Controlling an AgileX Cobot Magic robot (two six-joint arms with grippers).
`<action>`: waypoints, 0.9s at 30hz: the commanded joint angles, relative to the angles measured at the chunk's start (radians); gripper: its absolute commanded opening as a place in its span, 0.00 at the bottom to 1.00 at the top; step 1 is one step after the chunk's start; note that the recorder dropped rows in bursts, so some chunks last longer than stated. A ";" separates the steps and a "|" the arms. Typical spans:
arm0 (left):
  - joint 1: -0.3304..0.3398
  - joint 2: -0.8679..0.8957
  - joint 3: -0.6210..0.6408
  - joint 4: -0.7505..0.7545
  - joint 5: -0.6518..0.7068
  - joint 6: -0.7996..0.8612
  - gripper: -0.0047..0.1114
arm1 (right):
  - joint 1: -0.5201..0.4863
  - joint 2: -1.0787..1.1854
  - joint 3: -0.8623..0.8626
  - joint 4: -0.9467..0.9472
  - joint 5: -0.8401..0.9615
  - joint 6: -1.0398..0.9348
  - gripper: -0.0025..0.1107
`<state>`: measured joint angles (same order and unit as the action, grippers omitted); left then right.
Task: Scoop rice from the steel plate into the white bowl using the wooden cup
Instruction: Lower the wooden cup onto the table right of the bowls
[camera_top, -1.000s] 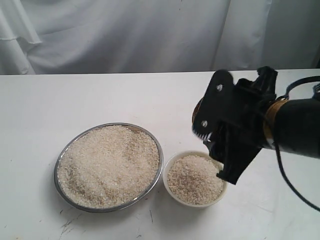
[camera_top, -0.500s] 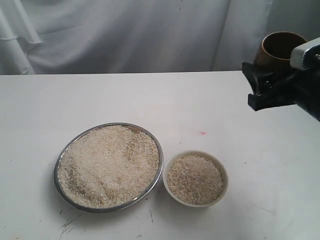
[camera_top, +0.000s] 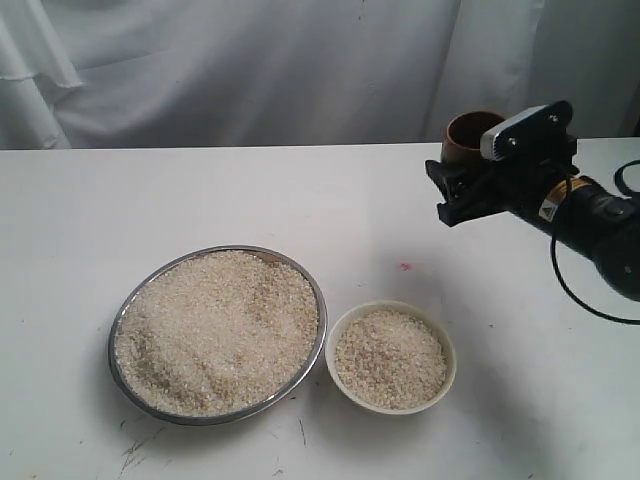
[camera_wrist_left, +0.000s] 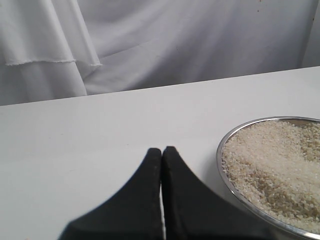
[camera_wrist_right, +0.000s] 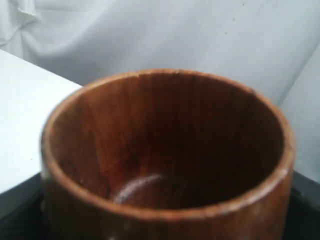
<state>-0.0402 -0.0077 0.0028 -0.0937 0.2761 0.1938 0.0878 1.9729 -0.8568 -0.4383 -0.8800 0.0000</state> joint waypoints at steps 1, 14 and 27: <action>-0.007 0.008 -0.003 -0.001 -0.010 -0.002 0.04 | -0.020 0.083 -0.009 -0.049 -0.114 0.058 0.02; -0.007 0.008 -0.003 -0.001 -0.010 -0.001 0.04 | -0.060 0.380 -0.137 -0.365 -0.253 0.188 0.02; -0.007 0.008 -0.003 -0.001 -0.010 -0.004 0.04 | -0.060 0.428 -0.219 -0.435 -0.224 0.186 0.07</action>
<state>-0.0402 -0.0077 0.0028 -0.0937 0.2761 0.1938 0.0307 2.3984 -1.0674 -0.8498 -1.0951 0.1828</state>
